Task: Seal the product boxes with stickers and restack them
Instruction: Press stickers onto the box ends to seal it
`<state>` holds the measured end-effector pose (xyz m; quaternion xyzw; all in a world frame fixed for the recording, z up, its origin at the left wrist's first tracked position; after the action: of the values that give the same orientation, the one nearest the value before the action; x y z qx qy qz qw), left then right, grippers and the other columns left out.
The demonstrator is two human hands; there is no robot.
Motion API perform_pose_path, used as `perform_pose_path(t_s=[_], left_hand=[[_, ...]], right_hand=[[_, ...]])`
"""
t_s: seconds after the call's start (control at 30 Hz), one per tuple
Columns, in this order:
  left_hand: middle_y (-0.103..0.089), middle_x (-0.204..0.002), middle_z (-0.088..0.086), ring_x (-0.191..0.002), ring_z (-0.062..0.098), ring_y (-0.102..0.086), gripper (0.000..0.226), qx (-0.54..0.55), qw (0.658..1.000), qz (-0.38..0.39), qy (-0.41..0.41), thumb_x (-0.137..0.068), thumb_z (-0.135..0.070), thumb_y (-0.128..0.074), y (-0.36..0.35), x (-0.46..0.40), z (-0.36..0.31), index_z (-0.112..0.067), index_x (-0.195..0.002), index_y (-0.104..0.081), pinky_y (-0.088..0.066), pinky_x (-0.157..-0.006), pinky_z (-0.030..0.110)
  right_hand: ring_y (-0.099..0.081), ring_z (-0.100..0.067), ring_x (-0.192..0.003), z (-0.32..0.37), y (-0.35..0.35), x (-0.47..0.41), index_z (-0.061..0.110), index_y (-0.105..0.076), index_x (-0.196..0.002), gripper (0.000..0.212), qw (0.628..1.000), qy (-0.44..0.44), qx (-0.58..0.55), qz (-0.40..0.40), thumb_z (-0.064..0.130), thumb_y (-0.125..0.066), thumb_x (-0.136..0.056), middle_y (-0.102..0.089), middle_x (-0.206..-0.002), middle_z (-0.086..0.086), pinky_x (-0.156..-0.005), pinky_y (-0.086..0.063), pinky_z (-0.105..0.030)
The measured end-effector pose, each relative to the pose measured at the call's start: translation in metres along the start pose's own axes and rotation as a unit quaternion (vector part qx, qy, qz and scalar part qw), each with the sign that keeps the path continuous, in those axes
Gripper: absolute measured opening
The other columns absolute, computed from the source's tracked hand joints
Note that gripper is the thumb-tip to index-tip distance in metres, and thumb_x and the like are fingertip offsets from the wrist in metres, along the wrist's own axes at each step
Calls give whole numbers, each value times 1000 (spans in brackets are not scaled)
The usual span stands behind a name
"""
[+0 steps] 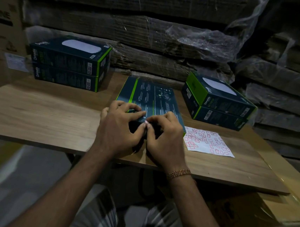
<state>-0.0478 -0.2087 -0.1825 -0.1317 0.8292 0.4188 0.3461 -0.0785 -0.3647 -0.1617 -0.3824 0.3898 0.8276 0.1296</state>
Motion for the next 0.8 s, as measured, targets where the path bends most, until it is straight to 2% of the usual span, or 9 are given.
perform_pose_path(t_s=[0.2,0.37,0.6,0.67,0.73,0.8], left_hand=[[-66,-129,-14,-127,20,-50,46,6,1000,-3,-10,-91,-51,-66,-1,1,-3,-33,-132,-75,-45,-99,51],[-66,-129,-13,-128,20,-49,49,8,1000,10,-13,-89,-49,-63,-2,0,-2,-32,-133,-75,-46,-100,53],[-69,-129,-10,-127,19,-49,56,17,1000,-2,-6,-90,-51,-65,1,-1,-1,-25,-138,-71,-49,-100,54],[-69,-127,-7,-126,18,-50,60,35,999,-4,3,-88,-48,-66,3,0,-2,-23,-143,-65,-50,-100,53],[-66,-128,-7,-125,17,-50,64,58,998,1,22,-87,-43,-70,4,1,-1,-27,-147,-58,-51,-101,49],[-64,-131,-8,-126,14,-48,70,72,997,16,33,-85,-38,-70,2,2,0,-30,-151,-50,-50,-102,47]], right_hand=[[-59,-12,-84,-3,-4,1,15,-73,-102,9,1000,0,9,-17,19,-75,-94,-54,-97,2,-73,-55,-29],[-58,-12,-82,-4,-3,2,14,-73,-101,9,1000,5,5,-20,11,-73,-92,-54,-96,2,-71,-54,-29],[-63,-10,-89,-6,-2,2,15,-71,-108,18,999,-2,-14,-31,22,-77,-93,-59,-102,3,-77,-57,-29],[-63,-9,-93,-6,-2,1,16,-66,-116,28,999,-9,-16,-34,21,-79,-92,-61,-106,4,-80,-56,-24],[-63,-7,-95,-8,-1,1,16,-63,-121,36,999,-20,-19,-33,18,-80,-90,-63,-108,4,-81,-50,-13],[-63,-7,-98,-12,0,2,15,-60,-127,42,999,-29,-21,-29,13,-79,-89,-65,-111,2,-82,-50,-11]])
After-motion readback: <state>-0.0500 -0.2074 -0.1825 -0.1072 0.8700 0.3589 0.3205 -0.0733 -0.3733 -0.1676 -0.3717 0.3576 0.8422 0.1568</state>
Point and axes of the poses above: each hand's wrist, its own x-axis away from the middle knuckle, its own y-axis out of the back of the hand, z = x × y, the point moved 10 cm from there along -x, towards the middle knuckle
